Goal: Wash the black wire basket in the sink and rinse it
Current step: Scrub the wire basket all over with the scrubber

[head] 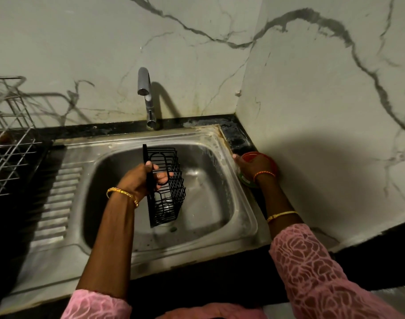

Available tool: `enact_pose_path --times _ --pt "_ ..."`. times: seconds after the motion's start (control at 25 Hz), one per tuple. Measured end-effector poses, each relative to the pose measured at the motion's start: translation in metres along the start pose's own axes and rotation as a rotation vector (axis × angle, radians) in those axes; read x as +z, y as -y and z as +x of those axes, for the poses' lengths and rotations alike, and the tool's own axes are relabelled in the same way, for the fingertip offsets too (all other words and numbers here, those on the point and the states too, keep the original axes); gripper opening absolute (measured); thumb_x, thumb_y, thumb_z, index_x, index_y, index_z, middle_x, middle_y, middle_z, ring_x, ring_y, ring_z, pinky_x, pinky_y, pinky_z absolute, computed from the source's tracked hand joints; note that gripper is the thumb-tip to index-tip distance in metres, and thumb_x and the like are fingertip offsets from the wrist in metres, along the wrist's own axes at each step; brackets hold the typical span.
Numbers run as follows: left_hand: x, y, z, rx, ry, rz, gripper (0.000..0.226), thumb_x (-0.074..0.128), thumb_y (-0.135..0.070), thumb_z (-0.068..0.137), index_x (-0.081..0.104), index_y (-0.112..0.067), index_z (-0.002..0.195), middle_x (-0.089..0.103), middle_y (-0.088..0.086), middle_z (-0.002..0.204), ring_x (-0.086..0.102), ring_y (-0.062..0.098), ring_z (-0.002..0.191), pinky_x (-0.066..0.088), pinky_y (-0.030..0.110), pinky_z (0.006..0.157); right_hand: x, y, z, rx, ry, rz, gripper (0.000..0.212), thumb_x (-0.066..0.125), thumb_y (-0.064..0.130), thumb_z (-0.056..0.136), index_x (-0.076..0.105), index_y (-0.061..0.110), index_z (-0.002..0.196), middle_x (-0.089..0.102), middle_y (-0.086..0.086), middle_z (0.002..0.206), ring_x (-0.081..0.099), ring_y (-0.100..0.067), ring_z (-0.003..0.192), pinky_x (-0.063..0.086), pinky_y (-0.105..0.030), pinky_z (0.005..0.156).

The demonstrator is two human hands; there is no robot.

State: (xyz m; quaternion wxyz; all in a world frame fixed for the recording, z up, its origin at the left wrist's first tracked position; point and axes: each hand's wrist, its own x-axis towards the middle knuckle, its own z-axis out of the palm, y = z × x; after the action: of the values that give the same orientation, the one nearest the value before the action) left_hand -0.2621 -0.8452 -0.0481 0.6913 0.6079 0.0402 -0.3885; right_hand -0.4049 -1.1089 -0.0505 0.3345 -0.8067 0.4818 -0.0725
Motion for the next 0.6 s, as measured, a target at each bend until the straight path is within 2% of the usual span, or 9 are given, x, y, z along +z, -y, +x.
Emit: enact_pose_path --times 0.08,0.12,0.16,0.2,0.24,0.36,0.48,0.6 --pt "-0.001 -0.001 -0.001 0.02 0.006 -0.005 0.035 0.027 -0.027 0.104 0.043 -0.016 0.076 0.071 0.005 0.061 0.066 0.015 0.047 0.036 0.03 0.061 -0.014 0.004 0.003 0.141 -0.112 0.269 0.06 0.048 0.058 0.086 0.067 0.002 0.097 0.065 -0.02 0.105 0.059 -0.033 0.102 0.047 -0.034 0.081" --pt "0.0 -0.002 -0.001 0.034 0.002 0.012 0.036 0.026 -0.027 0.104 0.043 -0.017 0.075 0.072 0.004 0.063 0.068 0.015 0.05 0.035 0.029 0.06 -0.02 0.005 0.005 0.22 -0.12 0.56 0.048 0.052 0.047 0.088 0.065 0.001 0.094 0.064 -0.021 0.105 0.059 -0.035 0.101 0.053 -0.037 0.076" --pt "0.001 -0.003 -0.003 0.052 -0.009 0.033 0.036 0.024 -0.027 0.105 0.042 -0.017 0.075 0.072 0.006 0.066 0.069 0.015 0.051 0.034 0.027 0.059 -0.024 0.009 0.004 0.27 -0.092 0.864 0.03 0.057 0.03 0.088 0.063 0.0 0.086 0.063 -0.02 0.097 0.06 -0.036 0.095 0.057 -0.037 0.063" --pt "0.001 -0.004 -0.004 0.073 -0.031 0.053 0.036 0.023 -0.027 0.105 0.043 -0.017 0.076 0.072 0.008 0.068 0.069 0.016 0.052 0.036 0.026 0.058 -0.025 0.013 0.002 0.281 -0.029 1.1 0.015 0.057 0.013 0.087 0.06 0.001 0.078 0.062 -0.018 0.087 0.06 -0.034 0.087 0.057 -0.034 0.051" --pt "0.003 -0.005 -0.005 0.095 -0.05 0.066 0.037 0.024 -0.027 0.105 0.045 -0.016 0.077 0.072 0.011 0.069 0.069 0.017 0.051 0.039 0.025 0.057 -0.023 0.019 -0.004 0.26 0.055 1.243 0.011 0.054 0.002 0.086 0.058 0.001 0.076 0.062 -0.015 0.08 0.06 -0.03 0.08 0.056 -0.03 0.046" --pt "0.007 -0.009 -0.01 0.134 -0.079 0.097 0.038 0.027 -0.026 0.105 0.05 -0.01 0.079 0.07 0.015 0.067 0.068 0.021 0.05 0.047 0.023 0.049 -0.006 0.043 -0.025 0.118 0.342 1.329 0.01 0.051 -0.004 0.088 0.06 -0.001 0.089 0.071 -0.008 0.073 0.064 -0.02 0.078 0.056 -0.022 0.054" --pt "0.006 -0.015 -0.016 0.148 -0.1 0.133 0.043 0.025 -0.029 0.105 0.05 -0.007 0.078 0.069 0.015 0.063 0.066 0.02 0.045 0.038 0.016 0.037 0.013 0.072 -0.045 0.068 0.508 1.405 0.013 0.049 -0.007 0.088 0.057 0.002 0.094 0.065 -0.011 0.091 0.063 -0.018 0.083 0.058 -0.023 0.062" --pt "0.0 -0.019 -0.023 0.151 -0.104 0.118 0.062 0.017 -0.05 0.101 0.053 -0.005 0.076 0.069 0.014 0.059 0.064 0.022 0.044 0.032 0.014 0.033 0.031 0.093 -0.061 0.091 0.675 1.446 0.021 0.043 -0.013 0.088 0.054 0.005 0.094 0.062 -0.014 0.091 0.062 -0.023 0.082 0.058 -0.027 0.062"
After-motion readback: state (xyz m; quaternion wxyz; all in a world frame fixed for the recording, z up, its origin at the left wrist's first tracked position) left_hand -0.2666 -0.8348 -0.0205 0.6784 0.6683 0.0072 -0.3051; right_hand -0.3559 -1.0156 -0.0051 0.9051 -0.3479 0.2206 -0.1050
